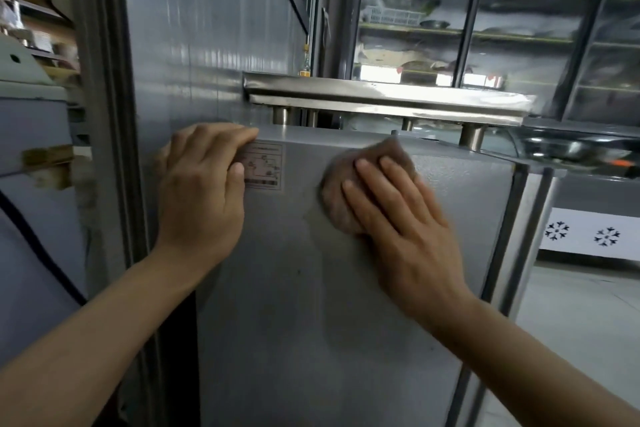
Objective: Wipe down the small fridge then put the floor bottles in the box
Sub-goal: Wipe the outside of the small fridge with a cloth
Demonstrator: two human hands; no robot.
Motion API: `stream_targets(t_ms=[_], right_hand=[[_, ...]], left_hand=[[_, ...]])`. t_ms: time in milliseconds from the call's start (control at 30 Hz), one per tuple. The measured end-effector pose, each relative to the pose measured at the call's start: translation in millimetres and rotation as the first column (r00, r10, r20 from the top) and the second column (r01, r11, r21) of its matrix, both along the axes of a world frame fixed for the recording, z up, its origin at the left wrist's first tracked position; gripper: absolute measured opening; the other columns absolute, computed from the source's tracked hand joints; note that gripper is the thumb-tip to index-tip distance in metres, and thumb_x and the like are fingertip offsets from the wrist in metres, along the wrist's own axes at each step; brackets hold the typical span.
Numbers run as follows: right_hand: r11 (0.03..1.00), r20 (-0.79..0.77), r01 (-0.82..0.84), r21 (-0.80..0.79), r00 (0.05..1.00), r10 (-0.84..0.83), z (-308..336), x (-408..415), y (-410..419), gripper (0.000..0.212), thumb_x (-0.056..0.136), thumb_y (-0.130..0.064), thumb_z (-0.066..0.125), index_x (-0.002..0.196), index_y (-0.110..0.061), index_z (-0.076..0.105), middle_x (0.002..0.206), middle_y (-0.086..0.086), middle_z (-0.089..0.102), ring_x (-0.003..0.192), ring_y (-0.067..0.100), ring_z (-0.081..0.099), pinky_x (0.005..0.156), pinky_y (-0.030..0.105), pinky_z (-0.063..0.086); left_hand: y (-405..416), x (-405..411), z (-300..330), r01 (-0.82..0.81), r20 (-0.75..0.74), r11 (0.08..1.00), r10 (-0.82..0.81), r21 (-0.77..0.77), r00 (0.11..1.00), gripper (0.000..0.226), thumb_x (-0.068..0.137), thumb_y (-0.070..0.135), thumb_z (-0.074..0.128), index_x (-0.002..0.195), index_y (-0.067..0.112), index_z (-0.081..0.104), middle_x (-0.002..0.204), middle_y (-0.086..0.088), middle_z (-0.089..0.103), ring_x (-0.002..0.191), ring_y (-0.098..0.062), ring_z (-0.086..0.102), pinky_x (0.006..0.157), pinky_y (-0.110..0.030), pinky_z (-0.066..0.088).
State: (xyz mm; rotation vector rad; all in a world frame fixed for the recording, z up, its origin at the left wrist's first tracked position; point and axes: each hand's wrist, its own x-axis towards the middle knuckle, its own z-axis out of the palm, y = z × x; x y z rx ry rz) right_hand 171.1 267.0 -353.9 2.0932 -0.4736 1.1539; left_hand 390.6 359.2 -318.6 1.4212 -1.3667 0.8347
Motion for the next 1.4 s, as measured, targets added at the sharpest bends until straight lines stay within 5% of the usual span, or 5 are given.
stream_targets(t_ms=[367, 600, 867, 1167, 1400], right_hand=[[0.996, -0.424, -0.016, -0.09, 0.905, -0.024, -65.0, 38.0, 19.6, 0.05, 0.093, -0.021, 0.032, 0.142, -0.019, 0.042, 0.152, -0.001, 0.031, 0.142, 0.02, 0.024, 0.115, 0.038, 0.019], [0.999, 0.095, -0.001, -0.041, 0.995, 0.005, 27.7, 64.7, 15.9, 0.048, 0.09, -0.017, 0.048, 0.138, -0.013, 0.049, 0.148, 0.009, 0.04, 0.14, 0.029, 0.03, 0.115, 0.044, 0.021], [0.997, -0.339, -0.01, -0.081, 0.941, -0.019, -40.5, 71.8, 28.7, 0.055, 0.088, -0.017, 0.043, 0.143, -0.017, 0.04, 0.153, 0.001, 0.03, 0.143, 0.024, 0.021, 0.115, 0.043, 0.02], [1.0, 0.044, -0.006, -0.029, 0.999, 0.008, 14.0, 128.8, 38.1, 0.05, 0.09, -0.018, 0.046, 0.14, -0.012, 0.046, 0.148, 0.011, 0.039, 0.141, 0.032, 0.026, 0.115, 0.049, 0.02], [0.992, -0.422, 0.01, -0.129, 0.904, -0.064, -27.3, 115.3, 46.3, 0.053, 0.085, -0.02, 0.043, 0.138, -0.018, 0.048, 0.148, 0.004, 0.041, 0.139, 0.028, 0.033, 0.113, 0.047, 0.021]], left_hand=[[29.0, 35.3, -1.8, 0.043, 0.003, 0.99, -0.043, 0.132, 0.999, 0.053, 0.081, 0.009, 0.043, 0.133, 0.008, 0.048, 0.138, -0.007, 0.049, 0.131, -0.024, 0.041, 0.109, -0.042, 0.026], [24.2, 37.0, -5.2, 0.178, -0.089, 0.98, -0.171, 0.086, 0.981, 0.055, 0.083, -0.008, 0.051, 0.135, 0.009, 0.045, 0.14, -0.006, 0.044, 0.131, -0.017, 0.037, 0.111, -0.03, 0.028], [45.9, 46.2, -11.6, 0.298, -0.205, 0.946, -0.269, 0.127, 0.941, 0.057, 0.087, -0.006, 0.049, 0.139, 0.017, 0.04, 0.145, 0.002, 0.04, 0.119, -0.004, 0.047, 0.095, -0.001, 0.031], [65.8, 60.9, -29.0, 0.251, -0.286, 0.959, -0.206, 0.13, 0.936, 0.055, 0.084, 0.005, 0.061, 0.134, 0.02, 0.043, 0.128, 0.005, 0.052, 0.097, -0.003, 0.057, 0.077, -0.008, 0.038], [74.3, 64.5, -44.2, 0.235, -0.318, 0.961, -0.18, 0.144, 0.931, 0.053, 0.085, 0.006, 0.061, 0.132, 0.022, 0.043, 0.127, 0.006, 0.052, 0.098, -0.002, 0.055, 0.082, -0.013, 0.039]])
